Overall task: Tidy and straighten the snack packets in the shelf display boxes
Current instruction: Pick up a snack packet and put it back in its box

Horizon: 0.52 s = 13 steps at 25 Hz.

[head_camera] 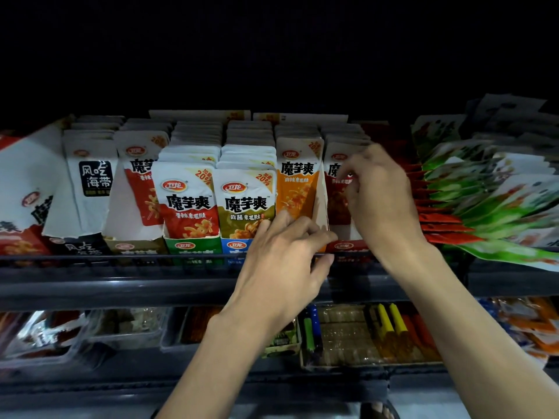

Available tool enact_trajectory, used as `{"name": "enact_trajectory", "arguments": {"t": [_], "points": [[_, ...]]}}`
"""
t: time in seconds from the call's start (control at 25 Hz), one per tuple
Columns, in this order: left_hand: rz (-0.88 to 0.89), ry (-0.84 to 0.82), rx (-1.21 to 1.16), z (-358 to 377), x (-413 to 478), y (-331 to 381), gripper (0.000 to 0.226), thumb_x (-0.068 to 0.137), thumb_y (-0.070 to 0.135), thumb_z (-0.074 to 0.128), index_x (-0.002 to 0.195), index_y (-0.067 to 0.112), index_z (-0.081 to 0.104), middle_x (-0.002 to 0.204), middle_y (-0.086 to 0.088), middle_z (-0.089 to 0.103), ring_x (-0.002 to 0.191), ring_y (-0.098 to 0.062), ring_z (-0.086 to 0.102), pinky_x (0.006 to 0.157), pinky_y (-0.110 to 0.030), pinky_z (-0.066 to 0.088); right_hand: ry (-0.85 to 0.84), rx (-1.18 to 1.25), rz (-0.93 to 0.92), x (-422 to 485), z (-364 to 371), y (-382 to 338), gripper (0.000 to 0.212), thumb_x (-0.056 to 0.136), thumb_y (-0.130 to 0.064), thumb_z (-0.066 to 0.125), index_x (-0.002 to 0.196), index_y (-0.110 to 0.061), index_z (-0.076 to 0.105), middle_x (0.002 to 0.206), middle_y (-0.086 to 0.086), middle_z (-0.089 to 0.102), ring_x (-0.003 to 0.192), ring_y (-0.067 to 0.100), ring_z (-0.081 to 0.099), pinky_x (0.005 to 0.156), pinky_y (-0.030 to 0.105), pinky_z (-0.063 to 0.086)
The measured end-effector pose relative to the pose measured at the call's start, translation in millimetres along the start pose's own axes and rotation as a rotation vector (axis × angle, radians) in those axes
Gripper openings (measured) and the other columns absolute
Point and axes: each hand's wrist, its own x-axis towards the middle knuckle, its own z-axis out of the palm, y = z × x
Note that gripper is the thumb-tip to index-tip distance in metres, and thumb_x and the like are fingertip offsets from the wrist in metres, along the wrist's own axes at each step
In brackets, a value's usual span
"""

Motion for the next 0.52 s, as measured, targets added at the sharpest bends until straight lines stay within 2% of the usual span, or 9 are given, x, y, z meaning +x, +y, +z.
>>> {"name": "enact_trajectory", "arguments": {"t": [0.08,0.16,0.2,0.28,0.4,0.52], "points": [[-0.006,-0.004,-0.011,0,0,0,0.033,0.095,0.039,0.055,0.126,0.032,0.063,0.115,0.016,0.06,0.105,-0.01,0.039,0.083,-0.025,0.022,-0.251,-0.244,-0.047,0,-3,-1,0.024,0.089,-0.003,0.059,0.101,-0.017,0.075,0.104,0.007,0.069,0.1,0.027,0.063,0.096,0.038,0.042],[-0.013,-0.008,-0.019,0,1,1,0.033,0.095,0.039,0.055,0.126,0.033,0.063,0.115,0.017,0.06,0.105,-0.009,0.038,0.083,-0.024,0.021,-0.434,-0.391,-0.076,-1,-2,-2,0.018,0.09,-0.017,0.059,0.098,-0.024,0.073,0.095,0.002,0.072,0.101,0.023,0.065,0.116,0.039,0.023],[-0.016,-0.012,-0.023,0,1,1,0.032,0.095,0.039,0.054,0.126,0.033,0.063,0.115,0.017,0.06,0.105,-0.009,0.038,0.084,-0.025,0.022,-0.477,-0.407,-0.08,-2,-1,-3,0.016,0.09,-0.023,0.06,0.1,-0.026,0.072,0.096,0.001,0.072,0.103,0.021,0.065,0.12,0.041,0.014],[-0.02,-0.014,-0.031,0,1,1,0.032,0.096,0.038,0.054,0.125,0.034,0.063,0.114,0.017,0.059,0.106,-0.009,0.038,0.085,-0.025,0.023,-0.509,-0.412,-0.086,-4,4,-2,0.02,0.091,-0.03,0.061,0.109,-0.025,0.068,0.106,0.002,0.069,0.111,0.021,0.062,0.122,0.045,0.006],[-0.015,-0.021,-0.036,-1,1,0,0.031,0.096,0.038,0.053,0.125,0.033,0.063,0.115,0.017,0.059,0.105,-0.009,0.037,0.084,-0.026,0.024,-0.52,-0.393,-0.076,-4,8,0,0.031,0.092,-0.032,0.06,0.121,-0.022,0.062,0.123,0.006,0.059,0.122,0.024,0.054,0.122,0.047,0.003],[-0.005,-0.021,-0.038,-3,0,0,0.032,0.096,0.038,0.053,0.126,0.033,0.063,0.116,0.017,0.059,0.105,-0.009,0.037,0.084,-0.026,0.026,-0.558,-0.351,-0.054,-4,10,1,0.036,0.091,-0.032,0.061,0.125,-0.019,0.058,0.129,0.007,0.053,0.127,0.024,0.05,0.123,0.049,0.002]]}}
